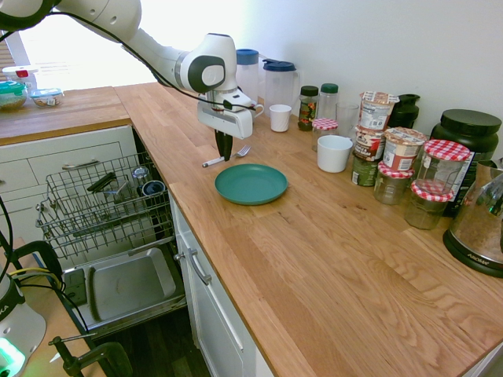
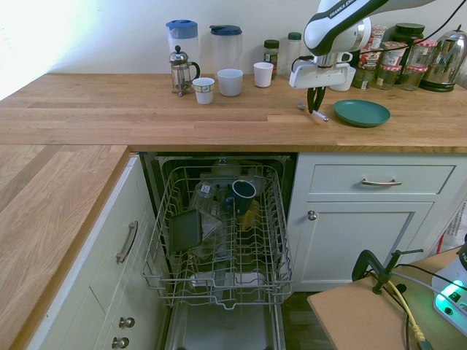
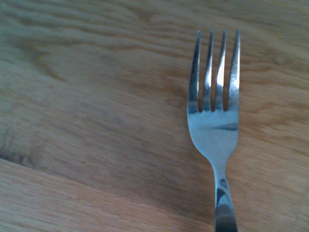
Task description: Put the fork in the dishwasher
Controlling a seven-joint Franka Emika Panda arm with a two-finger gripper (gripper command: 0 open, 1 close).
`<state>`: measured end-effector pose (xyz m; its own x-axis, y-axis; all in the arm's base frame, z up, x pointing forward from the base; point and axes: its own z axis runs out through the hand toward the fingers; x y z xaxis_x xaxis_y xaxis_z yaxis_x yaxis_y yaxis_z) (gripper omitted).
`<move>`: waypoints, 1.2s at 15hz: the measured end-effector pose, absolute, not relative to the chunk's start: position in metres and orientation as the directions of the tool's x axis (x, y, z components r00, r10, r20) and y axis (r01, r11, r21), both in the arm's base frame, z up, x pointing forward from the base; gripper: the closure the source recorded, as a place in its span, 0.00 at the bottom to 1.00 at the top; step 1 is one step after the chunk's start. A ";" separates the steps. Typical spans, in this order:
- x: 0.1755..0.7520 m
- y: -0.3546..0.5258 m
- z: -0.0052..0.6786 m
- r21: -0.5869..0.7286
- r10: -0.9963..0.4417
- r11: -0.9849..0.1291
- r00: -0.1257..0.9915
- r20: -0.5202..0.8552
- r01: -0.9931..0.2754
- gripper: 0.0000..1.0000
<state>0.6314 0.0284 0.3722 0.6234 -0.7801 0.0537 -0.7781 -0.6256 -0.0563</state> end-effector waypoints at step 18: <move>0.547 0.161 0.443 -0.066 -0.893 -0.431 0.415 0.172 -0.900 1.00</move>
